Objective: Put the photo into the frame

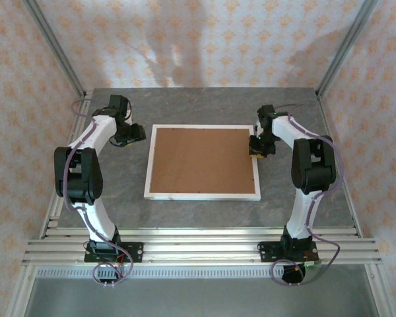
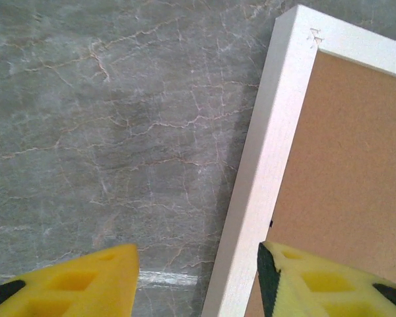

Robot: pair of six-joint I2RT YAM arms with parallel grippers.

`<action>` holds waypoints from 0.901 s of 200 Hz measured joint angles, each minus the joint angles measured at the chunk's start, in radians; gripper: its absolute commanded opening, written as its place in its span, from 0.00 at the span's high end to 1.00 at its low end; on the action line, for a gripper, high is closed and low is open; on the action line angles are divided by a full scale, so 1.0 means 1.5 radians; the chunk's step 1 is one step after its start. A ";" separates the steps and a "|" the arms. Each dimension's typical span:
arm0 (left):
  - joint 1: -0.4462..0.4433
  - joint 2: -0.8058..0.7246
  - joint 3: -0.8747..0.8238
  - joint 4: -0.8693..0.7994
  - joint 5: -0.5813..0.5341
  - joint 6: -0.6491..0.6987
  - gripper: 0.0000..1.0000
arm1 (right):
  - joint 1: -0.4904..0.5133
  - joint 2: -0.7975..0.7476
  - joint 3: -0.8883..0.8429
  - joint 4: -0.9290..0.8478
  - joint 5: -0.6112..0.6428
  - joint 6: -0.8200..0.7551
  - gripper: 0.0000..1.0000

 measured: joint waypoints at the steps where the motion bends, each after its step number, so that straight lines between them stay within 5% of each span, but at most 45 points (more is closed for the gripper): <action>1: 0.000 0.001 0.000 -0.001 0.000 0.001 0.49 | 0.000 0.000 0.000 0.000 0.000 0.000 0.80; 180: -0.040 0.098 0.027 -0.038 -0.005 0.035 0.48 | 0.000 -0.001 -0.001 0.001 -0.002 0.003 0.81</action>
